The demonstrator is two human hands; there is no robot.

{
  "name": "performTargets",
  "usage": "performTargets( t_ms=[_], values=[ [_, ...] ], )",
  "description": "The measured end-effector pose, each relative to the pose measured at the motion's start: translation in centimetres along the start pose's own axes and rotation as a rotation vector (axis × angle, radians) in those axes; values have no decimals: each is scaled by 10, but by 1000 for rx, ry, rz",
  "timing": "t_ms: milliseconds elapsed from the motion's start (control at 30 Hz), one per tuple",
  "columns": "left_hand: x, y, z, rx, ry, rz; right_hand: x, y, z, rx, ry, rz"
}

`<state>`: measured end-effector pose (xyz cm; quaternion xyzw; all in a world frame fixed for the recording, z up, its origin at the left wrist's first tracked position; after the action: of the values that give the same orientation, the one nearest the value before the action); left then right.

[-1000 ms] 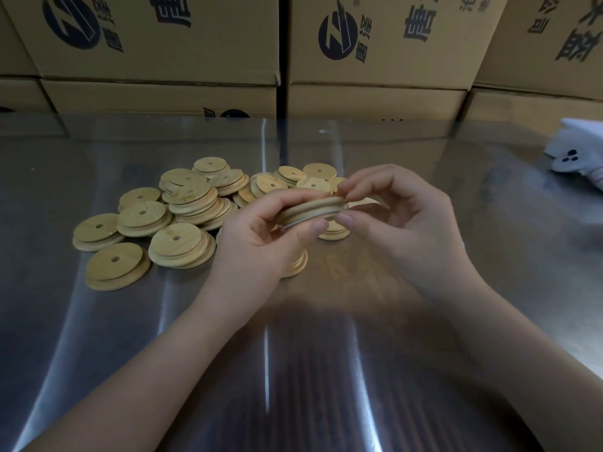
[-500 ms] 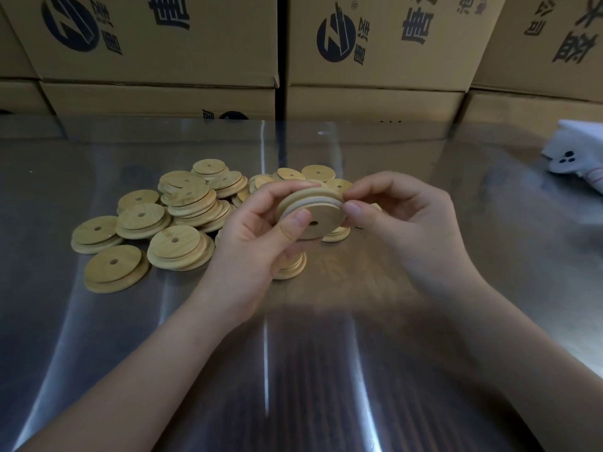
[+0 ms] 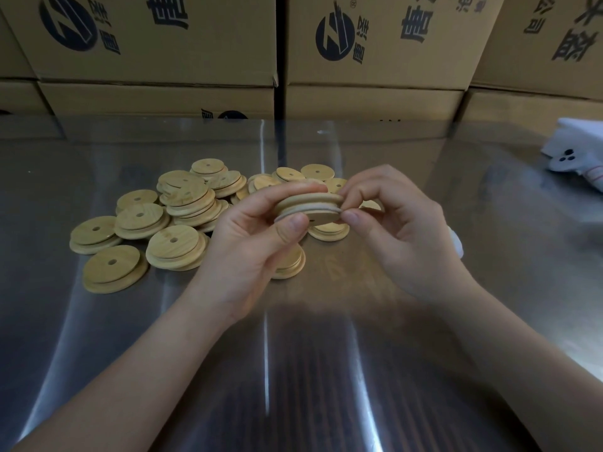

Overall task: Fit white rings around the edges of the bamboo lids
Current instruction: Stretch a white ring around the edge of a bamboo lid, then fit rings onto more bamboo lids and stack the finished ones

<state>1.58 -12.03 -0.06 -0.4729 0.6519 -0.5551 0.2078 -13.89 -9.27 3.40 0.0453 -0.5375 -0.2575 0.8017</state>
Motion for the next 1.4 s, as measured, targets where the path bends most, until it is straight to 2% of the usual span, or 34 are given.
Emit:
performTargets(
  t_ms=[100,200,333,467,700,833,1000,1167,1267,1400],
  values=[
    [0,3,1,-26,-45,42,0,-2,-1,69,-27,-56],
    [2,10,3,-67,-81,147,-3,-10,-2,260,-103,-231],
    [3,24,1,-182,-75,372,-7,-22,-3,341,-163,-404],
    [3,28,2,-284,-49,442,-12,-29,-5,439,-167,-510],
    [2,29,2,-351,31,466,-12,-28,-6,444,-138,-511],
    [3,28,1,-359,22,467,-12,-28,-5,403,-128,-493],
    [4,29,-3,-335,18,512,-15,-35,-8,476,-132,-556],
    [4,26,12,-96,-204,445,-23,-65,16,521,-407,-771],
    [2,24,19,22,-290,414,-35,-88,51,369,-586,-863],
    [1,25,18,219,-339,398,-51,-111,83,156,-706,-927]
  ],
)
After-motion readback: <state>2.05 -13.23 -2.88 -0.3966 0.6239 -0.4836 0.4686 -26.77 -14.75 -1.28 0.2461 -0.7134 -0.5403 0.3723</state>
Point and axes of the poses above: each hand's wrist, its own x-axis towards the middle knuckle, its own z-axis out of the back of the hand, y = z × x, the point moved 6 cm from there along x, towards the middle knuckle, and after that the axes turned 13 degrees about z, right-handed, at the moved point
